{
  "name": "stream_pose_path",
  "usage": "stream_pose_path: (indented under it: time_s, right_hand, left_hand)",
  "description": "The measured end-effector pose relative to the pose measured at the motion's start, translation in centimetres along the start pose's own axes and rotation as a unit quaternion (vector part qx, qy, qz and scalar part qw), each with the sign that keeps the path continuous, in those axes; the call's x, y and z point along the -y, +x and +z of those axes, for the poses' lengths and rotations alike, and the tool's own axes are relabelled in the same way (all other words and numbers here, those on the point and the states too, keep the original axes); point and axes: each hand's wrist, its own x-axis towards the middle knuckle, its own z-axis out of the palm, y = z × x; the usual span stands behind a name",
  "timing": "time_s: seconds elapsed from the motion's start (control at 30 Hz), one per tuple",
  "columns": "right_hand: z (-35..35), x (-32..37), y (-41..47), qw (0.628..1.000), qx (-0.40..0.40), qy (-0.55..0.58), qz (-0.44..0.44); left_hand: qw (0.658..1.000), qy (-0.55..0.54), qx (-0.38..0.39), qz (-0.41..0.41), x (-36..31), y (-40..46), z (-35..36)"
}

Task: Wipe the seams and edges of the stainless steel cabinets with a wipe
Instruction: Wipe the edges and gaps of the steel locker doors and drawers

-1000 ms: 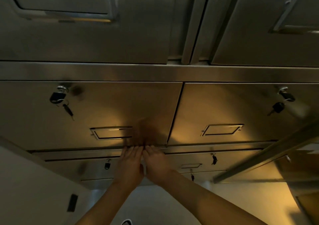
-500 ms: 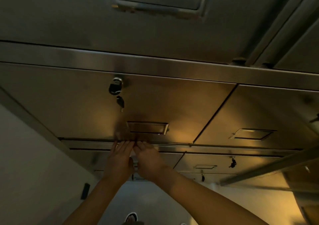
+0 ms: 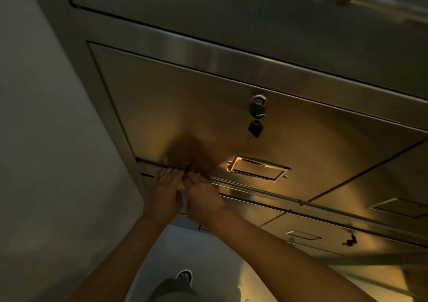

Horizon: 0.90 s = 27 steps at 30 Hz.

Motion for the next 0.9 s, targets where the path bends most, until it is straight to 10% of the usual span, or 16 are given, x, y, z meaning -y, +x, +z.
stream_pose_path:
  time_s: [0.9]
  right_hand:
    - [0.6, -0.3, 0.6, 0.999, 0.013, 0.034, -0.041]
  left_hand:
    - [0.999, 0.019, 0.002, -0.044, 0.5, 0.2, 0.2]
